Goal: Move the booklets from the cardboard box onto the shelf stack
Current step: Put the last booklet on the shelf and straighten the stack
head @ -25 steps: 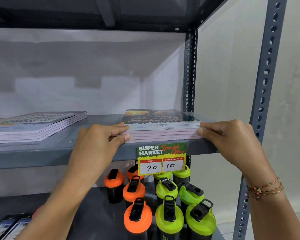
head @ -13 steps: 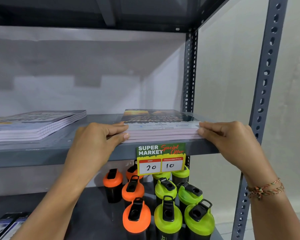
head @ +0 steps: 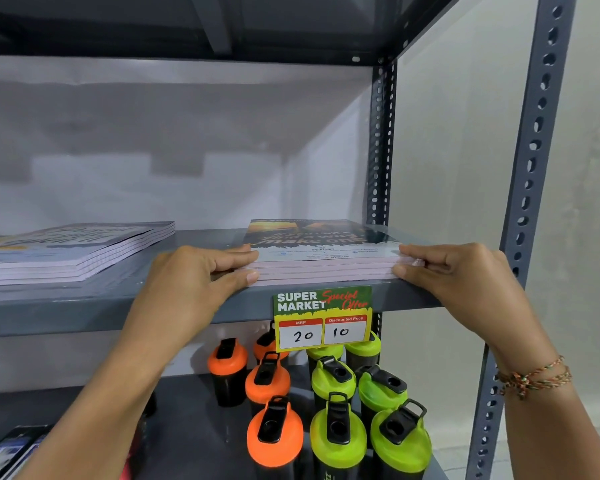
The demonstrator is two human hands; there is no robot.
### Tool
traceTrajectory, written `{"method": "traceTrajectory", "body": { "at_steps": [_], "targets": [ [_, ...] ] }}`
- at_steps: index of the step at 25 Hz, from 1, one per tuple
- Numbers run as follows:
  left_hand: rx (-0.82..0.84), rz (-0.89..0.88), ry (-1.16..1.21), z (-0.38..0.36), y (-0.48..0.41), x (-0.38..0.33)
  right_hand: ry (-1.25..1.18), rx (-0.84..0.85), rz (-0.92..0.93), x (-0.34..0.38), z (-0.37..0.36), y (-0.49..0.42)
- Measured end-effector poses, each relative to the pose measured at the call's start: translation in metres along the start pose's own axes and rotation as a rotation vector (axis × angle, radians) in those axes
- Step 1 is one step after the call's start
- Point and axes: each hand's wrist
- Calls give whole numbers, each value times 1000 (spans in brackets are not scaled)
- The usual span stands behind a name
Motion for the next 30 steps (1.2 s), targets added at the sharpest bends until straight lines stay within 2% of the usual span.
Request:
{"method": "traceTrajectory", "body": {
  "at_steps": [3, 13, 16, 18, 19, 22, 30],
  "targets": [
    [85, -18, -7, 4, -2, 3, -23, 13, -21, -1, 0, 0],
    [162, 61, 24, 12, -15, 2, 35, 8, 4, 5, 2, 2],
    [119, -31, -105, 9, -8, -6, 199, -4, 216, 20, -8, 6],
    [156, -161, -228, -1, -7, -19, 241, 67, 409, 30, -21, 6],
    [199, -224, -284, -7, -9, -26, 254, 112, 448, 34, -27, 5],
    [269, -291, -367, -19, -15, -31, 255, 138, 484, 35, -38, 3],
    [292, -232, -317, -25, -24, -23, 187, 131, 446, 38, -41, -9]
  ]
}}
Point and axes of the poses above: each hand's wrist, its own y-axis away from the middle knuckle, its own z-axis out of the back of the hand, x = y × z, and after that the axes turned 1 degree about -x, right-handed
